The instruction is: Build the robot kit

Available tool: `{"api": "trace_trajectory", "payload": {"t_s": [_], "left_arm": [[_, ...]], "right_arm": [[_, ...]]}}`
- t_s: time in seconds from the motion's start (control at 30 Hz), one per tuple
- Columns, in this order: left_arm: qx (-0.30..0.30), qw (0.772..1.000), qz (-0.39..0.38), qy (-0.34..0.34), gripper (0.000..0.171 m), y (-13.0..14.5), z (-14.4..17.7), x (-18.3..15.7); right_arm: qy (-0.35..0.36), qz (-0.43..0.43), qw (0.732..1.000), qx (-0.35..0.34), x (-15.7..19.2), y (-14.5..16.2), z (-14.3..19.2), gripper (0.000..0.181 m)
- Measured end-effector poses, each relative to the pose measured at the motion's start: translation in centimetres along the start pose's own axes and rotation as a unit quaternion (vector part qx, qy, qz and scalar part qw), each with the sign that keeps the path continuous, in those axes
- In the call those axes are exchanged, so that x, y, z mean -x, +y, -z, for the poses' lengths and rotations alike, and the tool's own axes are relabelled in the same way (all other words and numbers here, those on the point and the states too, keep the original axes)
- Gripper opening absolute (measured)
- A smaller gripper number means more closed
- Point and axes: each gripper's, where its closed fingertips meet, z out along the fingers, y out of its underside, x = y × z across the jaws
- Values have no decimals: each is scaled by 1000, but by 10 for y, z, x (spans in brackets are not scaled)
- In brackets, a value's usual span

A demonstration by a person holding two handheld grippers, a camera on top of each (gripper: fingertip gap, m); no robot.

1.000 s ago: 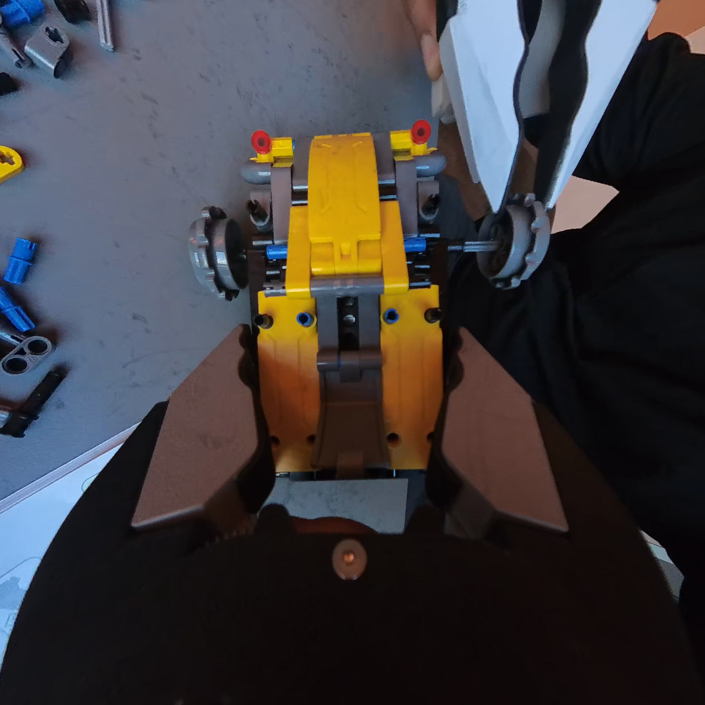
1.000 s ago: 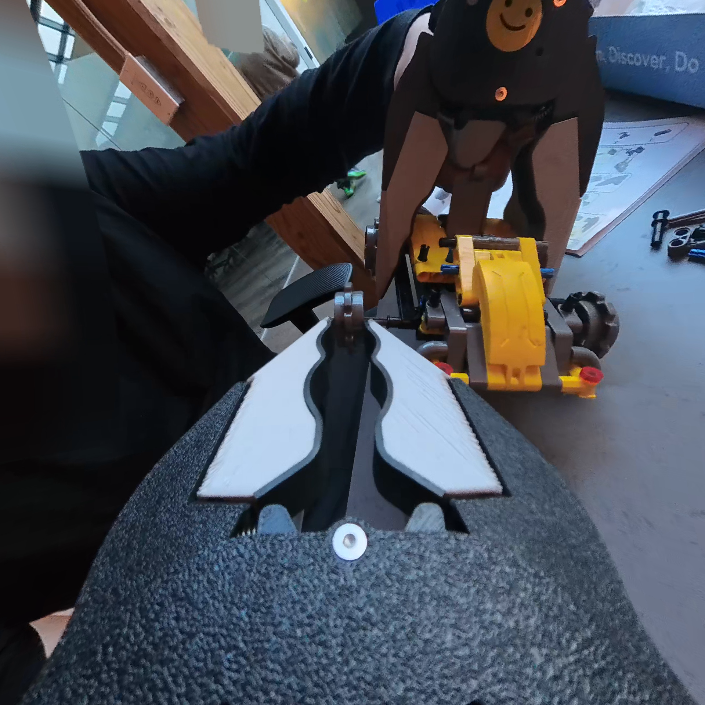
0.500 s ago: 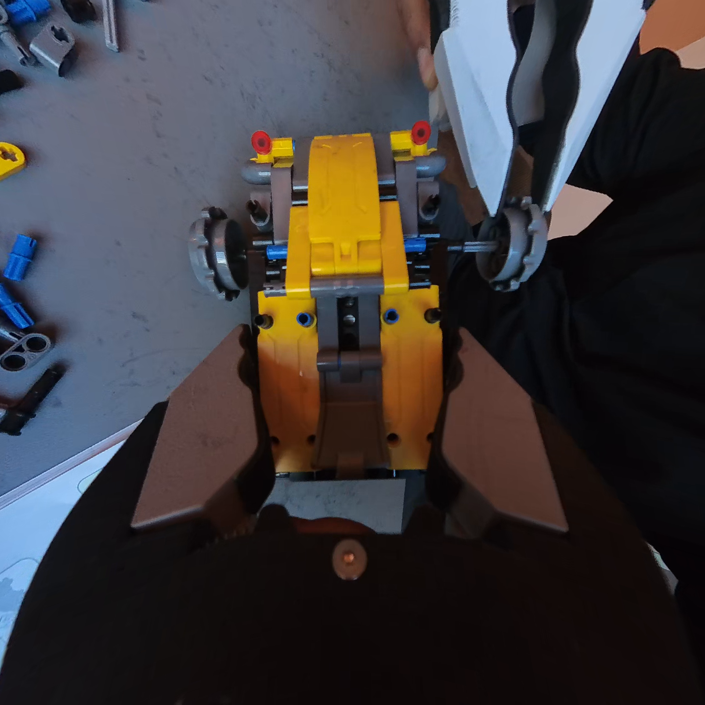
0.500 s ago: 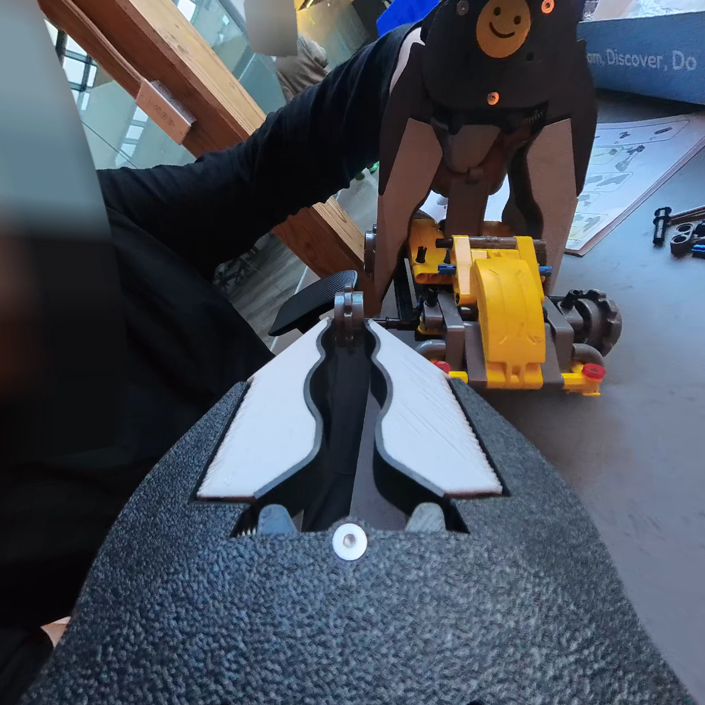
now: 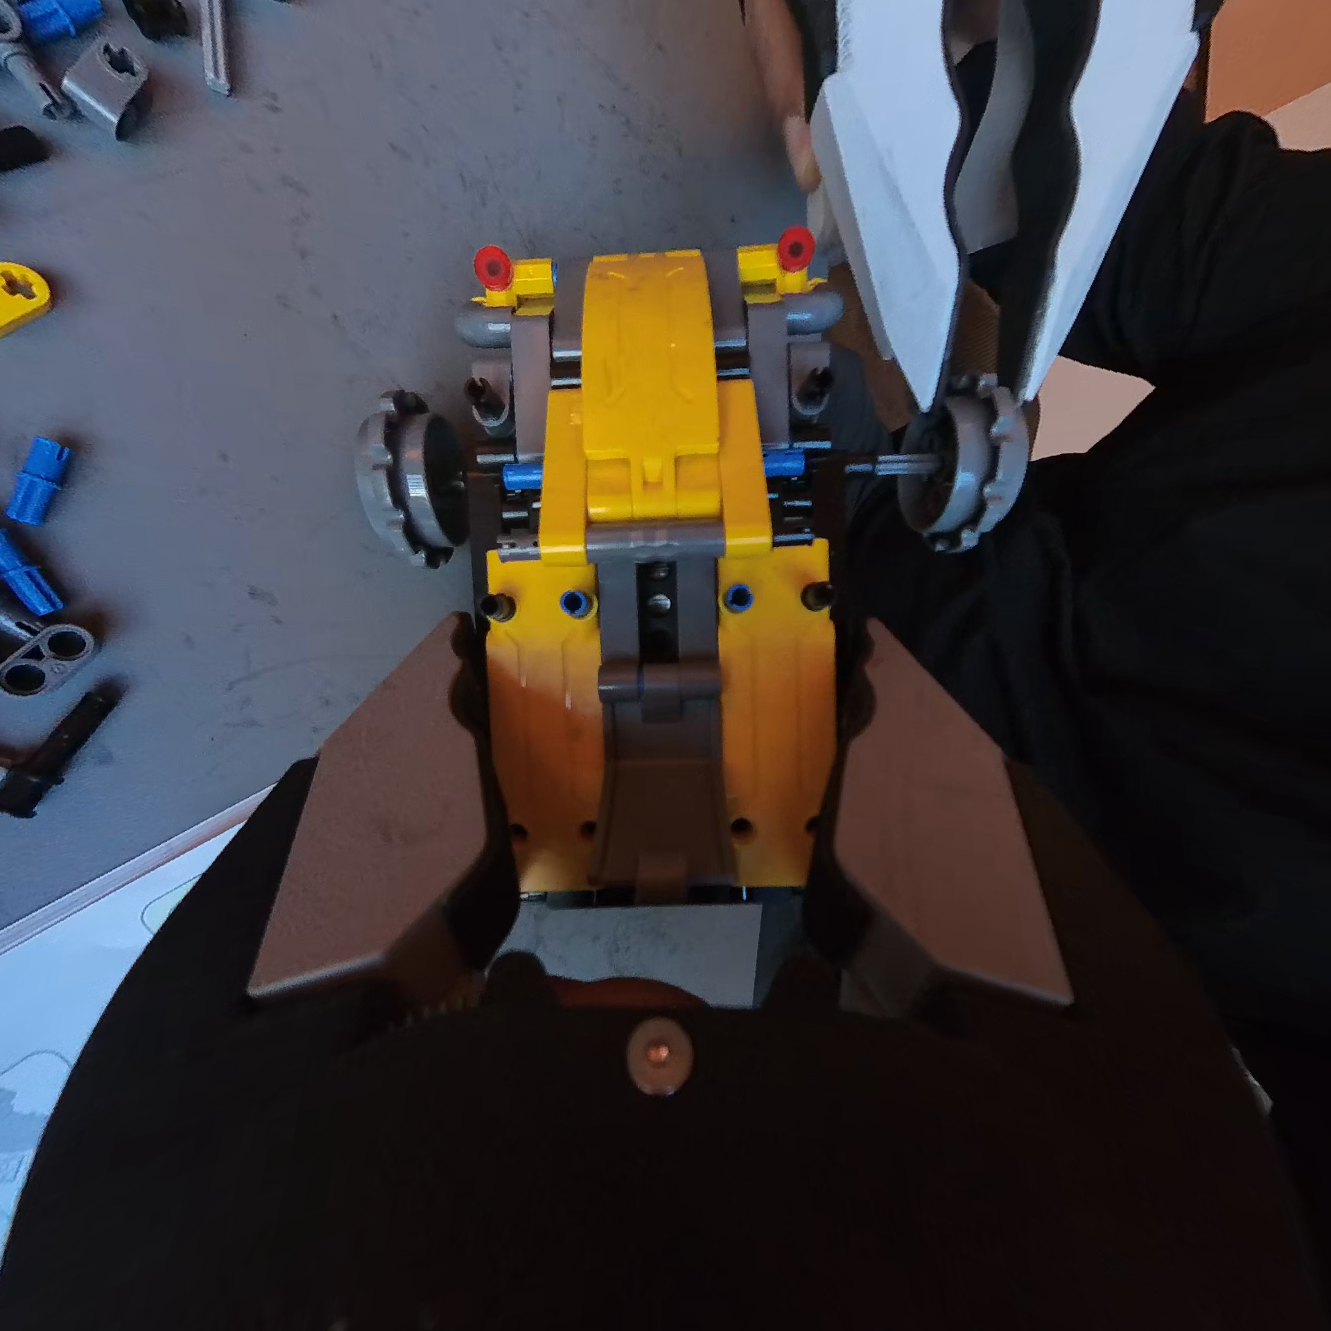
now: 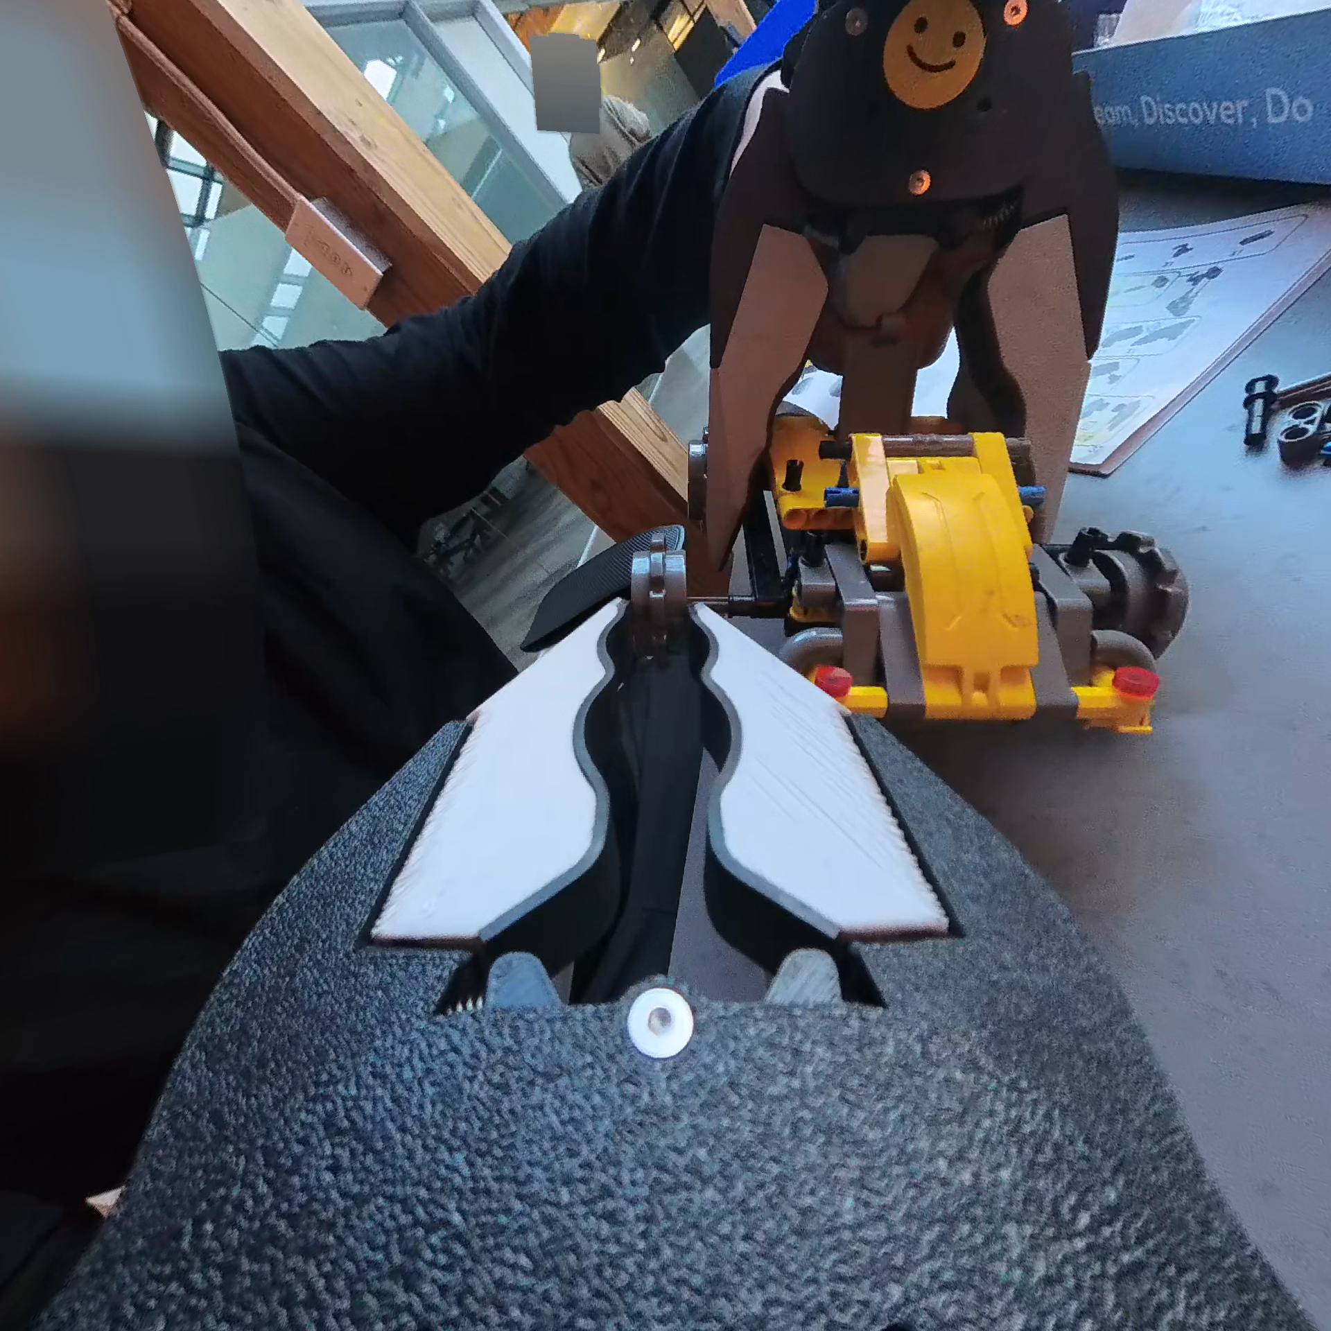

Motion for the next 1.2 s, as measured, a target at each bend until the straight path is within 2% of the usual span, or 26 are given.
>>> {"api": "trace_trajectory", "payload": {"t_s": [0.8, 0.9, 0.97, 1.0, 1.07, 1.17, 1.2], "left_arm": [[-5, 1000, -5, -14, 98, 1, -1, 1], [9, 1000, -20, -15, 98, 5, -4, -2], [16, 999, -24, -20, 98, 6, -8, -6], [18, 999, -28, -28, 98, 6, -10, -7], [16, 999, -34, -35, 98, 4, -12, -6], [3, 998, -26, -55, 98, -1, -9, 1], [0, 998, -26, -55, 98, -1, -9, 1]], "right_arm": [[64, 61, 996, -26, -3, -3, -1, 14], [103, 108, 989, -8, -6, -1, -1, 12], [188, 161, 969, 17, -24, 4, 4, 0], [175, 172, 969, 11, -17, 4, 2, 0], [134, 166, 977, -25, 4, 0, -2, 0], [237, 150, 959, -31, -25, 0, 12, 0], [249, 141, 957, -44, -28, 0, 15, 0]]}}
